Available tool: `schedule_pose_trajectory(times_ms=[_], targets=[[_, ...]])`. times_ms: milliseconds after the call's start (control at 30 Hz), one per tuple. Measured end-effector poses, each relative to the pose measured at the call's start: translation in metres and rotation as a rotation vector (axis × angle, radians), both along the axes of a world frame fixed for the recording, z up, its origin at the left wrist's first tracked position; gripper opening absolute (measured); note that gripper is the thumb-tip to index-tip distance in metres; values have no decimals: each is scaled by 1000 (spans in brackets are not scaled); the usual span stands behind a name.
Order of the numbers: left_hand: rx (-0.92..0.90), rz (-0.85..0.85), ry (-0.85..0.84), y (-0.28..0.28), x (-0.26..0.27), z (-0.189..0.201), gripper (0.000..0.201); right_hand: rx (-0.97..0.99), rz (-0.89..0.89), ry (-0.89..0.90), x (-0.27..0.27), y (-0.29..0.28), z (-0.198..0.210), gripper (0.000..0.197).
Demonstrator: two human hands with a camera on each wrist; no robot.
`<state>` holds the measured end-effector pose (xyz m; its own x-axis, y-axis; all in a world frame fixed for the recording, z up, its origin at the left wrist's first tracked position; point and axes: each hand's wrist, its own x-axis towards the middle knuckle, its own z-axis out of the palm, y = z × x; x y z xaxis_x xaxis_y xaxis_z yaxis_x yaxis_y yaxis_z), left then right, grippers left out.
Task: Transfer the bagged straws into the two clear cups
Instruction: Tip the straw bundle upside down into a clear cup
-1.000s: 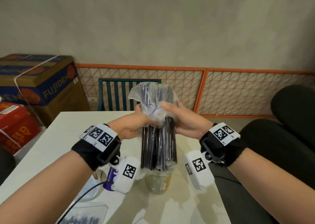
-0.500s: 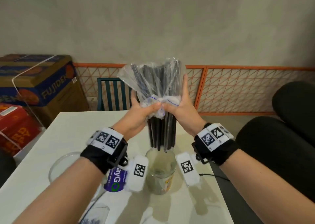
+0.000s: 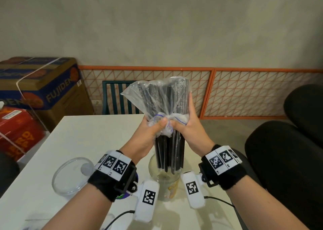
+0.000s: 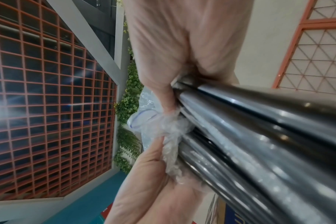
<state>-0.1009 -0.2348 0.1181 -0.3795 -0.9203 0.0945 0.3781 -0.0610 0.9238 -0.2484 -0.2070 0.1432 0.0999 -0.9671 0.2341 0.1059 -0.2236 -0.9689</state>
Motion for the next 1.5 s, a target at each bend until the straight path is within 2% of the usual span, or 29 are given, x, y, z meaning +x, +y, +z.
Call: schedule_pose_trajectory(times_ms=[67, 167, 233, 300, 367, 400, 567, 700, 767, 867, 900, 933, 1000, 1033, 1133, 1233, 1333, 1433, 1500], targets=[[4, 8, -8, -3, 2, -2, 64, -4, -3, -1, 2, -2, -2, 99], [-8, 29, -23, -2, 4, -6, 83, -10, -32, 39, 6, -6, -8, 92], [-15, 64, -28, 2, 4, -12, 88, -8, -42, 77, 8, -8, -14, 92], [-16, 62, -42, 6, 5, -24, 76, 1, -38, 94, 8, -7, -23, 89], [-1, 67, -23, 10, 5, -33, 44, 1, -38, 115, 7, -6, -32, 85], [3, 81, -21, 11, 5, -36, 39, -2, -39, 125, 7, -7, -35, 84], [-35, 167, -85, 9, -1, -40, 39, 1, -44, 107, 6, -10, -37, 82], [-16, 215, -76, 8, -1, -41, 40, -17, -154, 31, 14, -11, -37, 70], [-23, 195, -71, 7, 1, -40, 49, -53, -209, 36, 18, -12, -37, 65], [-50, 171, -71, 5, 7, -39, 82, -90, -251, 33, 23, -16, -34, 67], [-53, 180, -79, 5, 8, -36, 82, -104, -260, 33, 24, -18, -32, 67], [-52, 193, -92, 4, 9, -34, 73, -120, -263, 30, 25, -20, -30, 67], [-51, 201, -94, 5, 7, -27, 32, -139, -266, 13, 26, -23, -29, 68], [-52, 204, -102, 6, 7, -25, 21, -139, -270, 0, 26, -23, -30, 68], [-55, 199, -144, 13, 6, -33, 25, -104, -267, -16, 25, -16, -40, 65], [-38, 167, -197, 18, 5, -43, 13, -51, -256, 45, 20, -9, -56, 64], [-52, 105, -236, 18, 9, -37, 12, -23, -184, 121, 11, -5, -54, 67], [-101, 64, -297, 14, 19, -25, 36, 46, 104, 194, -11, -2, -37, 79], [-114, -2, -348, 14, 24, -17, 45, 141, 287, 198, -26, -4, -26, 97]])
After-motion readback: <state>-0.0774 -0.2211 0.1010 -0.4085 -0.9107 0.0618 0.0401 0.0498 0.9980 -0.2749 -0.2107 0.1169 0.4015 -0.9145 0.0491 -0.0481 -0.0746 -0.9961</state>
